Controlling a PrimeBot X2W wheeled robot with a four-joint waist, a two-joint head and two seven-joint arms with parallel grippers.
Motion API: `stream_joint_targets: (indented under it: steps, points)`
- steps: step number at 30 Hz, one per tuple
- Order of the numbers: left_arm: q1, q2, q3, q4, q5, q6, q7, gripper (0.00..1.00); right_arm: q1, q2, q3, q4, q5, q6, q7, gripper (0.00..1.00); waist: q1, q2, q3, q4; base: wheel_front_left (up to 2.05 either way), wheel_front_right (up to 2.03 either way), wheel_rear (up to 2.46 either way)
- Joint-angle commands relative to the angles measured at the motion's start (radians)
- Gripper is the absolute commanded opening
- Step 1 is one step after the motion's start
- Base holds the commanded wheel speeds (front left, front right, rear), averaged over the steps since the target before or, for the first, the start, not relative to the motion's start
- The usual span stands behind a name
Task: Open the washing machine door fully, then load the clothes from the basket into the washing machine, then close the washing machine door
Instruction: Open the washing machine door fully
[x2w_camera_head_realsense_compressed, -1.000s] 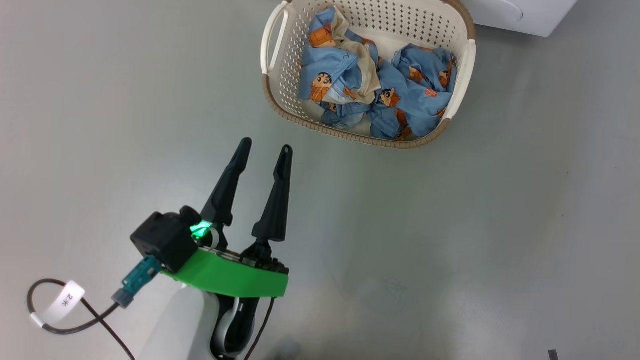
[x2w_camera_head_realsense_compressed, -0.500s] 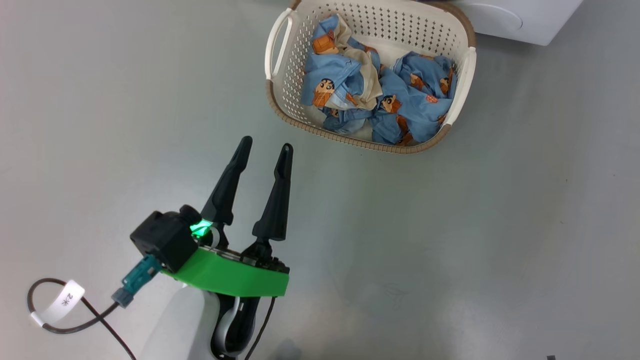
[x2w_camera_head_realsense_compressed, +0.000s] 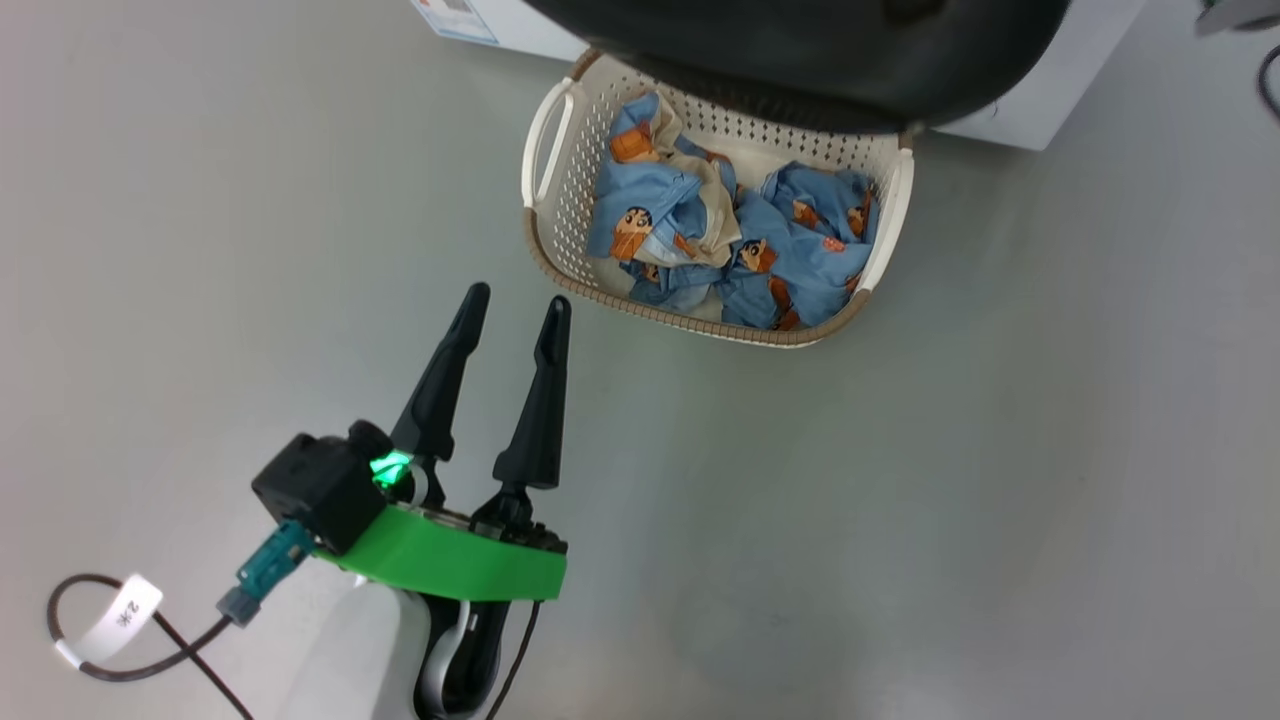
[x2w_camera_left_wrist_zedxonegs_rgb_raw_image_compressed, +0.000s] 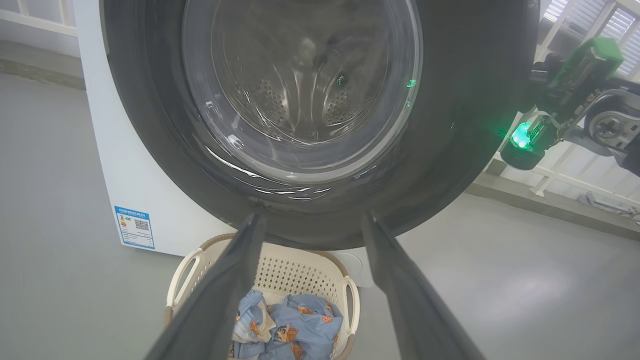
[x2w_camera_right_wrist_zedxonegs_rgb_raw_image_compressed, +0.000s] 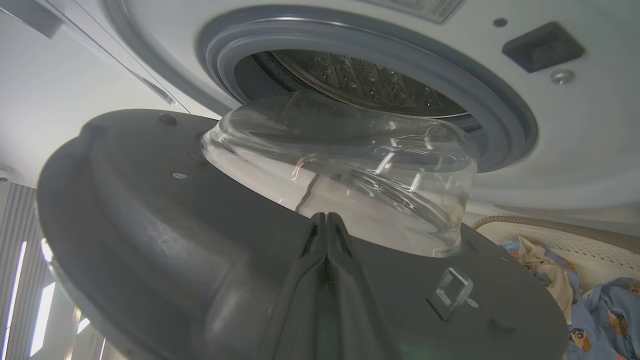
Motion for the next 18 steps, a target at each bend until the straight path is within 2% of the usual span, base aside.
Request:
stream_joint_targets:
  steps: [1,18]
  points:
    - [0.027,0.019,0.036,-0.016,0.01,0.001,-0.006,1.0,0.032,0.045,0.017,-0.037,-0.008,0.006,0.018,0.0,0.0,0.0,-0.02,-0.009,0.0,0.0,0.0]
    - [0.1,0.019,0.054,0.0,0.062,0.001,-0.006,1.0,0.225,0.107,0.06,-0.137,0.013,0.006,0.066,0.0,0.0,0.0,-0.147,-0.038,0.0,0.0,0.0]
